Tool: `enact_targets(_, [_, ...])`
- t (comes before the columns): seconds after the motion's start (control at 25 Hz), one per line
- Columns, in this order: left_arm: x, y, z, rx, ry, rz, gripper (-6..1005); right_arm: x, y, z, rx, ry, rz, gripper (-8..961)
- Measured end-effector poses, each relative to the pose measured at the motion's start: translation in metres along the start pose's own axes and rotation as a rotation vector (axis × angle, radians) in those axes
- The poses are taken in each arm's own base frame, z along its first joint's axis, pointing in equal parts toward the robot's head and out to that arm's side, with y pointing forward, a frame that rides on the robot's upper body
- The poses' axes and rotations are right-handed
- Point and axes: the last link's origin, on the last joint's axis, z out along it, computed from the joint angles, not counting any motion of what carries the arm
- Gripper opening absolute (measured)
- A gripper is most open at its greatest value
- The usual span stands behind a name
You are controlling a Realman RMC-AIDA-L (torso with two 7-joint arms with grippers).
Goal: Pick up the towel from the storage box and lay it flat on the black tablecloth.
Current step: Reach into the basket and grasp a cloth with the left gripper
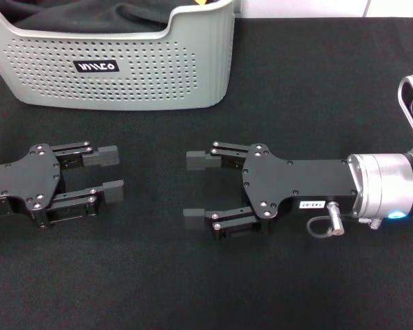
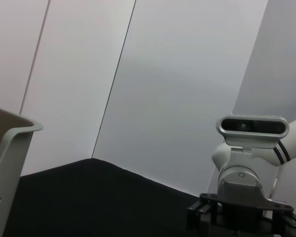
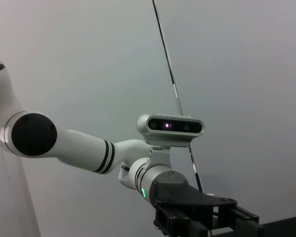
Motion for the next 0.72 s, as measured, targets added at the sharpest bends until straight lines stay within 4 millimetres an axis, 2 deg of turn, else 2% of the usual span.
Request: enact_targets(0.72, [0.0026, 0.0000, 0.0045, -0.009, 0.008, 0.012, 635, 0.0037, 0.0012, -0.0087, 0.047, -0.032, -0.019, 868])
